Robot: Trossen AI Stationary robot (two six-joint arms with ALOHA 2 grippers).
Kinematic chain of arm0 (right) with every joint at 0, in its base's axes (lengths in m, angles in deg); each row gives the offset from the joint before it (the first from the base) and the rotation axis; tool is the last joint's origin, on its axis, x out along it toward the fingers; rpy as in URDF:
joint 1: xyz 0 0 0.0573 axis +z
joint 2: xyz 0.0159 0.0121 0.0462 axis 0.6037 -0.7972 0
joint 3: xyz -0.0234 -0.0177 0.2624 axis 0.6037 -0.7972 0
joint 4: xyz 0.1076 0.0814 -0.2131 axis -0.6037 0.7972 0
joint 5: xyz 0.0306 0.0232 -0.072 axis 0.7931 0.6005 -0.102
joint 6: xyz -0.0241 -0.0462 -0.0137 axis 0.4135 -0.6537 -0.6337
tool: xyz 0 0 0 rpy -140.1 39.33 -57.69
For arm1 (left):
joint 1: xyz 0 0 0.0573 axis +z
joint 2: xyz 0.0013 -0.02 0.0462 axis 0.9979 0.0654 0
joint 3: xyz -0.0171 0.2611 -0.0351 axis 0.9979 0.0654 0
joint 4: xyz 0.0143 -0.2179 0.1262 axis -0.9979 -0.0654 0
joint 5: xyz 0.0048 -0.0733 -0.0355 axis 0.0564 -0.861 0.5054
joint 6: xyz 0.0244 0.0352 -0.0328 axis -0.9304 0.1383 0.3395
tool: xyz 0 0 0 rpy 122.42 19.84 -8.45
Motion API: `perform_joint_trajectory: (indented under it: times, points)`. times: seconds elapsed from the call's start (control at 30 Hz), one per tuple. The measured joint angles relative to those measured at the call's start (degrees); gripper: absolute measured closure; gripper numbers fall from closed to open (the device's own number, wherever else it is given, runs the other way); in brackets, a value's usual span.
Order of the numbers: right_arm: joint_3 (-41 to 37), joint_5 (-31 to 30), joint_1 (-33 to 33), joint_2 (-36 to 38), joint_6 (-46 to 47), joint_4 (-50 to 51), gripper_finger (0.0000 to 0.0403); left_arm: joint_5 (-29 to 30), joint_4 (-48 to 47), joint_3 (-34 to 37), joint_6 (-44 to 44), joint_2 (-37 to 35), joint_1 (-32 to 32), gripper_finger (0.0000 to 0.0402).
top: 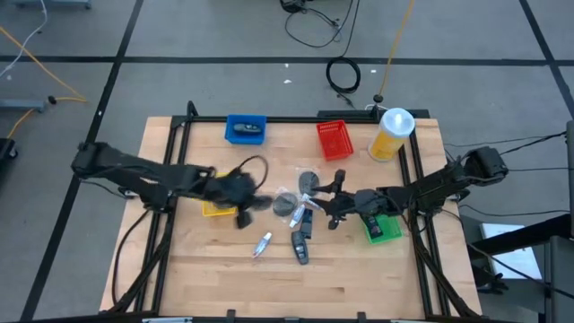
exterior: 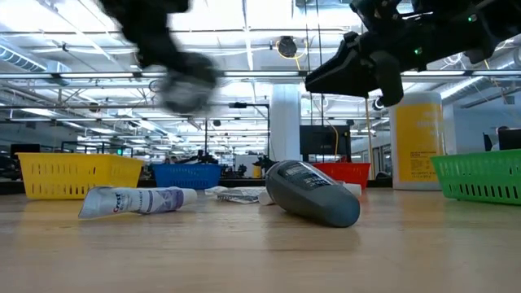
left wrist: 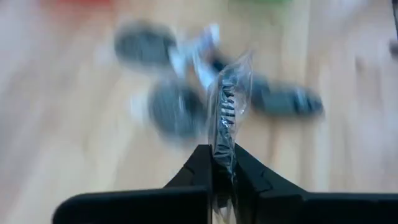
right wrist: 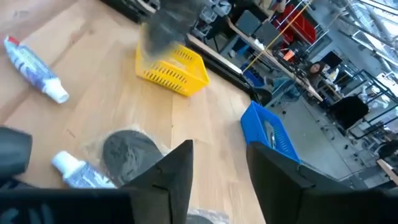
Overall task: Pick & Place Travel size toiletries
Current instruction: Put the black hairbrush into the yellow bin
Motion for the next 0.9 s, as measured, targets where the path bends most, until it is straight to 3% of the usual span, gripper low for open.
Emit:
perform_joint_trajectory:
  times: [0.1, 0.3, 0.43, 0.67, 0.9]
  points:
    - [0.0, 0.0, -0.1, -0.1, 1.0, 0.5, 0.0259, 2.4, -11.3, 0.0, 8.2, -4.4, -5.3, 0.0390]
    - [0.0, 0.1, -0.2, -0.1, 1.2, 0.5, 0.0267, 16.9, -28.6, 0.1, 25.3, -10.2, -14.9, 0.0354]
    - [0.0, 0.1, -0.2, -0.1, 1.2, 0.4, 0.0267, 19.6, -36.4, 0.1, 34.8, -11.5, -18.7, 0.0362]
    - [0.0, 0.1, -0.2, -0.1, 1.2, 0.3, 0.0268, 19.6, -37.2, 1.4, 37.1, -11.4, -22.6, 0.0389]
    - [0.0, 0.1, -0.2, -0.1, 1.2, 0.0, 0.0266, 21.0, -36.6, 8.4, 38.3, -11.4, -19.9, 0.0346]
